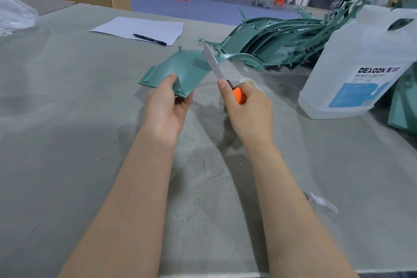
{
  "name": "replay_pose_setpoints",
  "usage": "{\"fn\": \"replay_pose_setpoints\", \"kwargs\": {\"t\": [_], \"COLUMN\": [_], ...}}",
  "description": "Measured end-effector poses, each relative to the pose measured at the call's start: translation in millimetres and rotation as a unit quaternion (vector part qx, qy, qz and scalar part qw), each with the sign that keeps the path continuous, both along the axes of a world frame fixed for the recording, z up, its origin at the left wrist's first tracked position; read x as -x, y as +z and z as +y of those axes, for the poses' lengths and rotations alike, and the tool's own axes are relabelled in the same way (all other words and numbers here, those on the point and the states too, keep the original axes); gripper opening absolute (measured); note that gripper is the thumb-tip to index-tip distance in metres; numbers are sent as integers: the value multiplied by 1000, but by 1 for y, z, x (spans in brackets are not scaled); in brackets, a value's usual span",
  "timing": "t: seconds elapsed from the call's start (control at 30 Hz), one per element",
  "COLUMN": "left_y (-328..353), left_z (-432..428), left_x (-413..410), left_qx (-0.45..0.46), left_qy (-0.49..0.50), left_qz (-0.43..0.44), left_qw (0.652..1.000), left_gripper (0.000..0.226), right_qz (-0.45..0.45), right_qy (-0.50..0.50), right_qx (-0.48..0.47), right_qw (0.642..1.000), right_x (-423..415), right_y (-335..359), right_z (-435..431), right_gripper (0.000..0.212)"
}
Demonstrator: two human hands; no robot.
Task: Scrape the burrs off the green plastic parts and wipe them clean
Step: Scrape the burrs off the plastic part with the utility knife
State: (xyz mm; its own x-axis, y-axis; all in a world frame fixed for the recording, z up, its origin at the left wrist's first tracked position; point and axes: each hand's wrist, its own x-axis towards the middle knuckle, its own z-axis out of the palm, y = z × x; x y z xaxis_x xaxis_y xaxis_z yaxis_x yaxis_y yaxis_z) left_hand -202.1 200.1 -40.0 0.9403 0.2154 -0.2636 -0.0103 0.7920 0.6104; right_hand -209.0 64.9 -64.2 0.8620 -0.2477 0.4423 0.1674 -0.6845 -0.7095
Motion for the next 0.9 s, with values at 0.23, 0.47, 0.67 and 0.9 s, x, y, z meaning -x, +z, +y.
{"fn": "replay_pose_setpoints", "kwargs": {"t": [0.23, 0.47, 0.67, 0.9], "left_y": [0, 1, 0, 0], "left_z": [2, 1, 3, 2], "left_x": [1, 2, 1, 0], "left_qx": [0, -21, 5, 49], "left_qy": [-2, 12, 18, -15], "left_qz": [2, -6, -1, 14], "left_qw": [1000, 1000, 1000, 999], "left_gripper": [10, 12, 8, 7], "right_qz": [4, 4, -12, -43], "right_qy": [-33, -77, 0, 39], "right_qx": [-7, -31, -50, -4], "right_qw": [999, 997, 999, 998], "right_x": [-4, -4, 1, 7], "right_y": [-1, 3, 6, 4], "right_z": [-8, -25, -12, 4], "right_gripper": [52, 53, 53, 48]}}
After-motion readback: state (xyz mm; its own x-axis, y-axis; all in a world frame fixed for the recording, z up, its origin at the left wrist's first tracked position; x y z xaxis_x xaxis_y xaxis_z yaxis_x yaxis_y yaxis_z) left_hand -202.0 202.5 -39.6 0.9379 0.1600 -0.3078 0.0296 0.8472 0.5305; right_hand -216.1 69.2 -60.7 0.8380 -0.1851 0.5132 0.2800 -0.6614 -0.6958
